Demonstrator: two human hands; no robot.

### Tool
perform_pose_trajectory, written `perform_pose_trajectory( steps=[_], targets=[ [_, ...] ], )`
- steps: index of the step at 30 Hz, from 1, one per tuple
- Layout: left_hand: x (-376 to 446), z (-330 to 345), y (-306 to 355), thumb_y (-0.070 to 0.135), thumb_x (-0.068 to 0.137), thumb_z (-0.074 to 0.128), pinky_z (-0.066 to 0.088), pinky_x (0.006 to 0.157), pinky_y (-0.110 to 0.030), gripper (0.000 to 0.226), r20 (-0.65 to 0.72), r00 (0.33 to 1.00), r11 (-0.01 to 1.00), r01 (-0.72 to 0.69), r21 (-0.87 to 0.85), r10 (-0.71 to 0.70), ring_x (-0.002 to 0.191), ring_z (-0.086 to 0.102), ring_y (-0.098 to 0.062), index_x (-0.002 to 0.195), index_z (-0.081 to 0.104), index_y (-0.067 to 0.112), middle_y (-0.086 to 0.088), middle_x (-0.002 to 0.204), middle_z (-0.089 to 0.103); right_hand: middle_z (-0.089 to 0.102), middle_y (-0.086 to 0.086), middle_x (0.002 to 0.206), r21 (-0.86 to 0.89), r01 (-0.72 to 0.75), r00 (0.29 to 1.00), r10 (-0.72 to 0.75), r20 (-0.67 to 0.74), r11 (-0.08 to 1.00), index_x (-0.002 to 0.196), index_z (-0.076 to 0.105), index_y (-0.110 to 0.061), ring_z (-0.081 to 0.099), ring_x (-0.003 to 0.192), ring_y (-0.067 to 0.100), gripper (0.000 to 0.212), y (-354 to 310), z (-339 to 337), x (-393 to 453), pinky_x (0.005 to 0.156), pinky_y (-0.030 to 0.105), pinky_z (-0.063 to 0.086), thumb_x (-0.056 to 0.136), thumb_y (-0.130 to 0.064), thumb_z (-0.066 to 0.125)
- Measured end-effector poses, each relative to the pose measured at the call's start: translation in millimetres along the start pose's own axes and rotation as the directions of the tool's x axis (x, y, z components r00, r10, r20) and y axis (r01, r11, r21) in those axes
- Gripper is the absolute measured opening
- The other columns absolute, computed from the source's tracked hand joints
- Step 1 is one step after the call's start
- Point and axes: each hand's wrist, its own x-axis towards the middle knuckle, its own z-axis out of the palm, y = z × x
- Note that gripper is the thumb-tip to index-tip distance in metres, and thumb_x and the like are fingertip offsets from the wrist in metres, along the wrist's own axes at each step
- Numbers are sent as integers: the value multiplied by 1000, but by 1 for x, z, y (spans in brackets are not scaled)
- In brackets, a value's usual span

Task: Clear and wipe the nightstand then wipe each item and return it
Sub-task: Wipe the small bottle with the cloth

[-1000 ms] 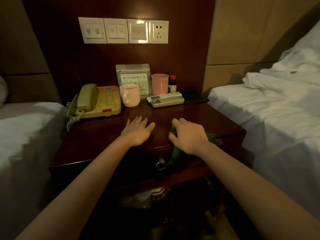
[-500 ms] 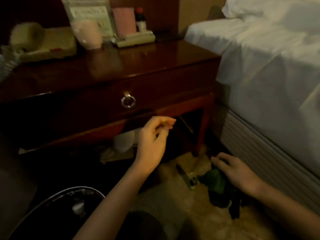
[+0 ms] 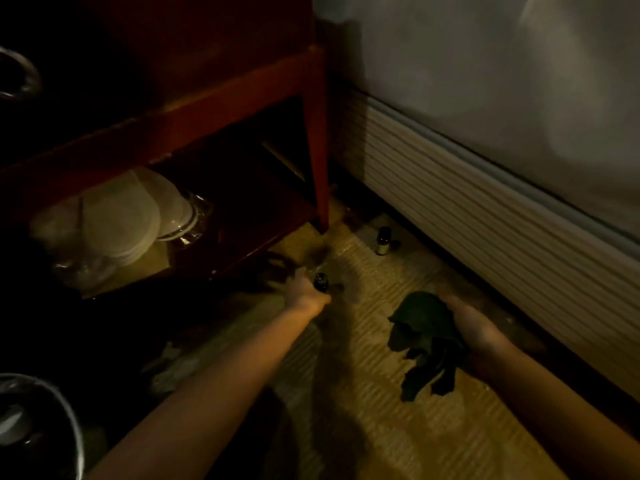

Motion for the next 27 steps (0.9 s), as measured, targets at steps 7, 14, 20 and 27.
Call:
perform_pose_trajectory(
  steps=[7, 14, 20, 27],
  targets=[
    [20, 35, -25, 11, 82, 72, 40, 102, -36, 51, -111, 994, 988, -39, -147, 23, 123, 50, -28, 128, 52, 7, -13, 130, 55, 63, 25, 111, 181, -125, 992, 117, 54, 976, 124, 53, 1, 63, 87, 37, 51, 31, -5, 20, 67, 43, 50, 94, -40, 50],
    [-16, 26, -23, 22, 90, 62, 45, 88, -28, 27, -93, 979, 891, -203, -407, 180, 106, 59, -14, 116, 56, 21, 7, 104, 61, 62, 29, 115, 168, -166, 970, 131, 204, 972, 125, 52, 3, 63, 89, 38, 49, 35, 7, 12, 68, 40, 54, 94, -35, 47],
    [-76, 15, -11, 24, 94, 53, 51, 88, -29, 14, -3, 967, 691, -186, -699, 257, 98, 61, -12, 101, 52, 36, 5, 107, 60, 64, 27, 111, 201, -142, 950, 77, 303, 969, 118, 57, 2, 61, 86, 38, 50, 30, 6, -3, 80, 44, 47, 79, -29, 54],
    [-126, 11, 11, 45, 99, 30, 37, 46, -21, 50, 65, 991, 702, -37, -712, 118, 52, 46, -8, 107, 59, 5, -3, 71, 52, 65, 16, 118, 453, 108, 894, -286, 346, 885, 126, 56, -9, 60, 110, 30, 44, 15, 10, -39, 93, 37, 46, 87, -25, 48]
  ],
)
